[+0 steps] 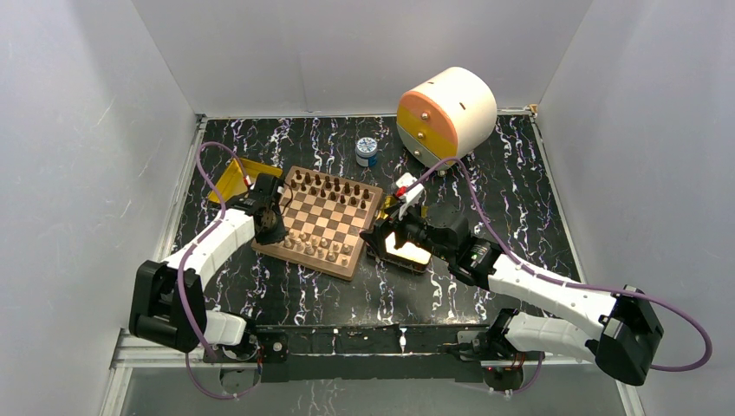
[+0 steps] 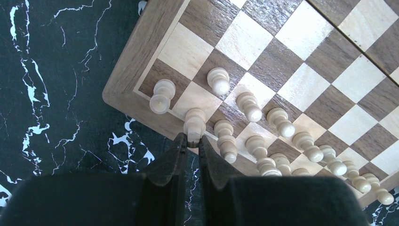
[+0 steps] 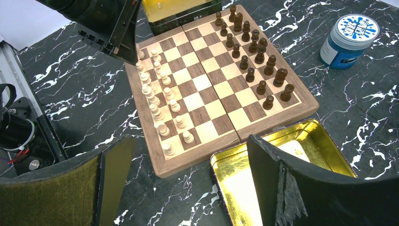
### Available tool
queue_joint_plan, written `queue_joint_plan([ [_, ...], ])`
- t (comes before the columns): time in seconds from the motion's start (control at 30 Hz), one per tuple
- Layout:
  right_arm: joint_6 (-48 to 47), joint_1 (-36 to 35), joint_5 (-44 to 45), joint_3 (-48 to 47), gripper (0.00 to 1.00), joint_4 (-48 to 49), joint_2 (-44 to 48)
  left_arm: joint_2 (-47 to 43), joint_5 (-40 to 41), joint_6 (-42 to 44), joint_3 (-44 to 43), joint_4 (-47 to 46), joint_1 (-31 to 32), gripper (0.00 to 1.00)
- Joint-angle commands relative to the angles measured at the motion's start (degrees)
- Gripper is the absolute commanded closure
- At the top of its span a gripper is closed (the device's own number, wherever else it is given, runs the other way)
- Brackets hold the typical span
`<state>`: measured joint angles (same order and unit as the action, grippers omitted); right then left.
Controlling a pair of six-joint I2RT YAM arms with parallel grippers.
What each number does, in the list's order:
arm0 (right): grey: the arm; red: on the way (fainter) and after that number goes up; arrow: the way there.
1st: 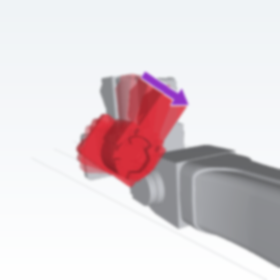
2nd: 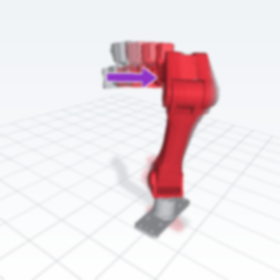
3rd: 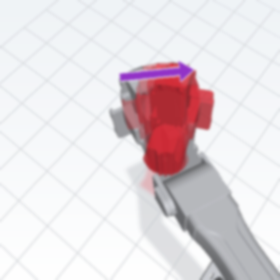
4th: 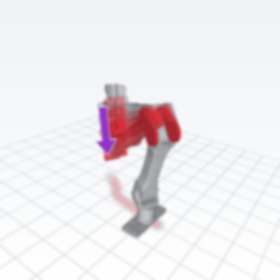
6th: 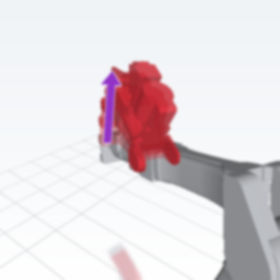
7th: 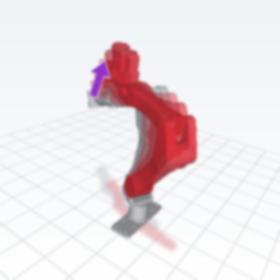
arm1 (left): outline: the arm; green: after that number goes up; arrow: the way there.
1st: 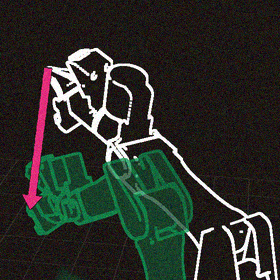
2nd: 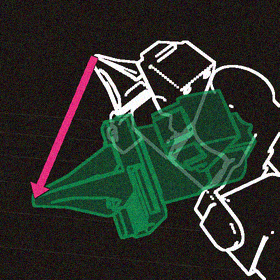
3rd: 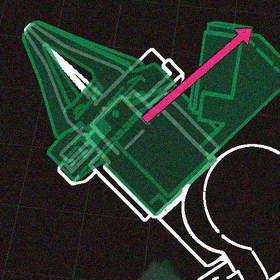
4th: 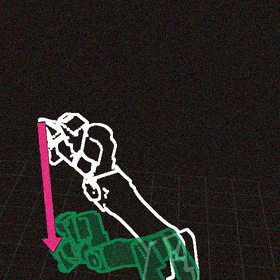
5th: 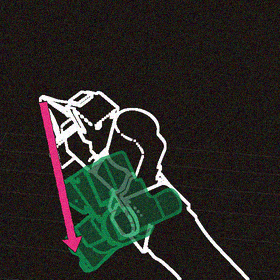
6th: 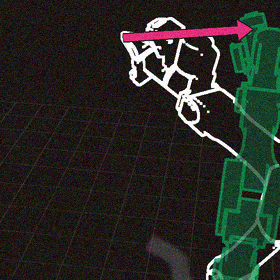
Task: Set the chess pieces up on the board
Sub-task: Place the chess piece on the chessboard.
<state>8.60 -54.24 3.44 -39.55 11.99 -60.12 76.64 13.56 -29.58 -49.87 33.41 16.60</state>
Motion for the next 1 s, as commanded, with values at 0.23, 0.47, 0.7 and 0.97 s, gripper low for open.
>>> queue_joint_plan([
  [0.23,-1.02,-0.08,0.18,-2.12,0.01,2.24,0.76,0.48,1.14,-0.04,-0.46,0.0,-0.21,1.0],
  [0.47,-1.02,-0.11,-0.28,-2.03,0.01,2.34,0.65,0.97,1.31,0.15,-0.6,0.08,-0.17,0.98],
  [0.7,-0.95,-0.03,-0.41,-1.93,0.01,2.34,0.78,0.75,1.98,0.23,-0.76,-0.14,-0.25,0.98],
  [0.97,-0.87,-0.05,-0.29,-1.6,0.01,2.34,0.9,0.66,2.78,0.4,-0.31,-1.03,-0.18,0.98],
])
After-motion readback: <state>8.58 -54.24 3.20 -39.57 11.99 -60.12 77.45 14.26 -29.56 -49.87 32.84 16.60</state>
